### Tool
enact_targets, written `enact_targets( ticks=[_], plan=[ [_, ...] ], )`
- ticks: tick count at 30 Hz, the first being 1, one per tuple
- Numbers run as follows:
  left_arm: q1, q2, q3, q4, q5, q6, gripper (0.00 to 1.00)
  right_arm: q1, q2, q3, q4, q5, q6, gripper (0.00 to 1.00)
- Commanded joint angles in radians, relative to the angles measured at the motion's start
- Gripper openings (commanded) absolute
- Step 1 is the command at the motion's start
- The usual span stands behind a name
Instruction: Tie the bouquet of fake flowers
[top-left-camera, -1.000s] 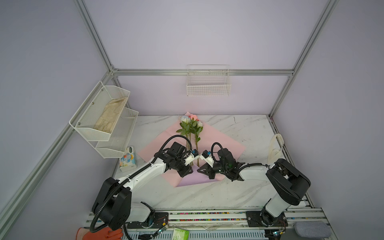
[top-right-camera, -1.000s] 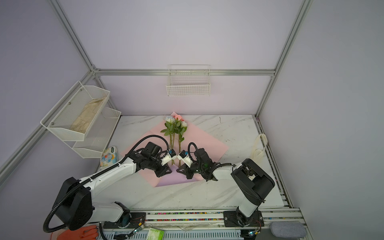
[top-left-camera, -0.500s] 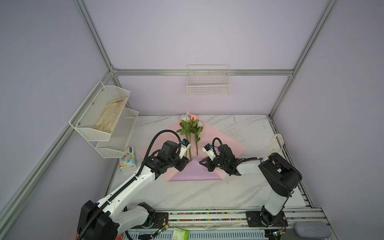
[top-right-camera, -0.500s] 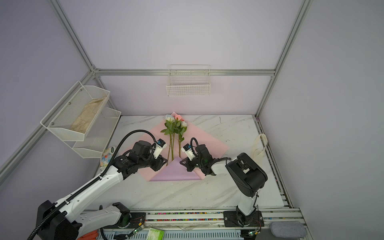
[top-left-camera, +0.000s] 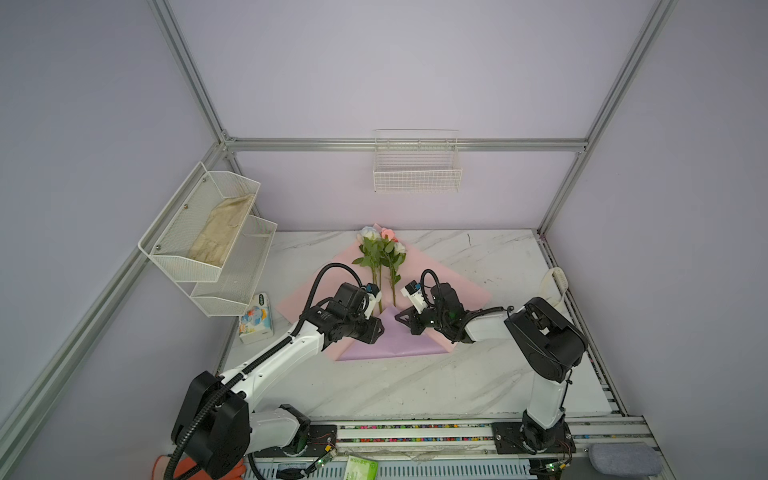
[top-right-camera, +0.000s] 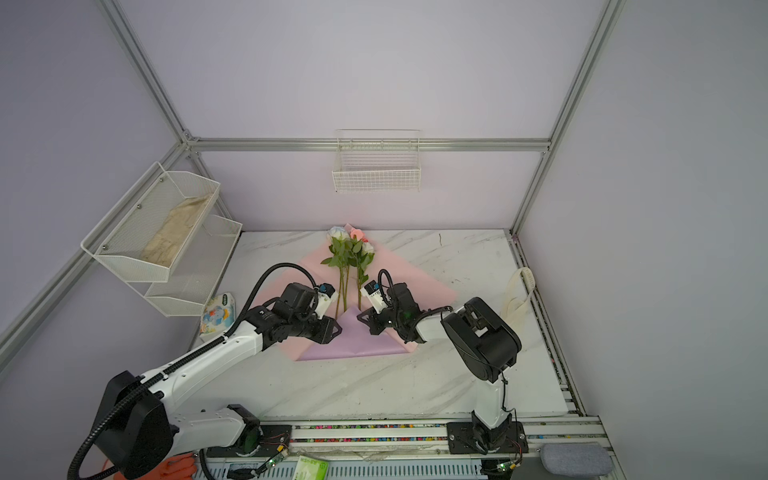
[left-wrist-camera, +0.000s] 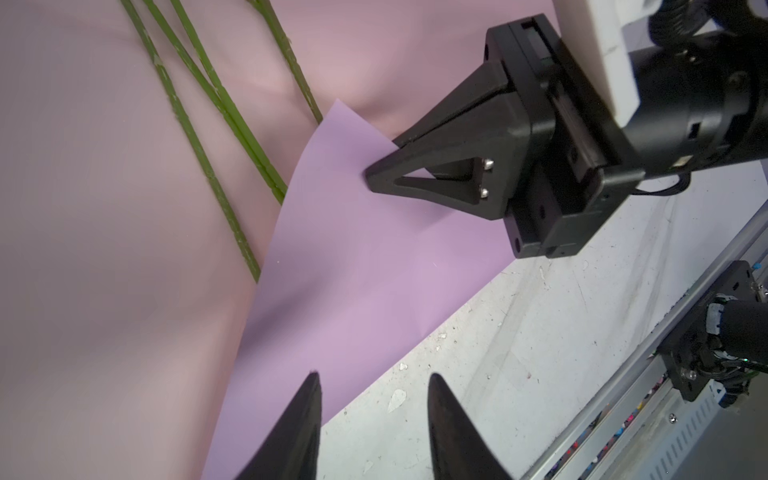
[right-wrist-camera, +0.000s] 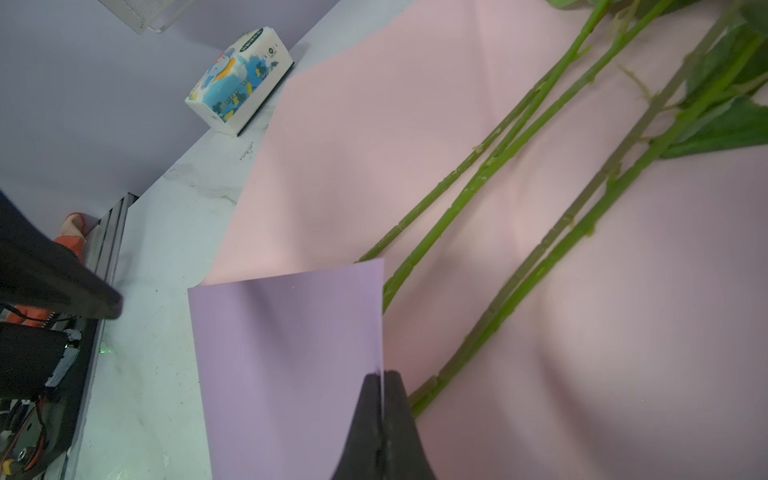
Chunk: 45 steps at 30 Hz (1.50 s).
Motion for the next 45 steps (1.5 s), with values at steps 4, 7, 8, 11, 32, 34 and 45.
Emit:
enact_targets(
  ticks=[4, 7, 8, 11, 32, 34, 45],
  plan=[
    [0.001, 0.007, -0.086, 0.125, 0.084, -0.124, 0.39, -0.009, 0.032, 0.029, -0.009, 0.005, 0.009, 0.0],
    [0.001, 0.035, -0.108, 0.157, 0.095, -0.154, 0.37, -0.01, 0.048, 0.035, -0.022, 0.016, 0.011, 0.0],
    [0.001, 0.044, -0.117, 0.173, 0.101, -0.164, 0.36, -0.01, 0.053, 0.037, -0.027, 0.016, 0.01, 0.0],
    [0.001, 0.071, -0.143, 0.229, 0.118, -0.187, 0.35, -0.01, 0.062, 0.045, -0.046, 0.023, 0.01, 0.0],
    [0.001, 0.22, -0.286, 0.378, 0.132, -0.233, 0.23, -0.01, 0.002, 0.105, -0.271, 0.11, 0.079, 0.29],
    [0.001, 0.211, -0.292, 0.378, 0.132, -0.233, 0.23, -0.01, -0.056, 0.107, -0.33, 0.171, 0.139, 0.37],
    [0.001, 0.134, -0.305, 0.342, 0.108, -0.234, 0.24, 0.071, -0.307, -0.034, -0.507, 0.103, 0.489, 0.23]
  ],
)
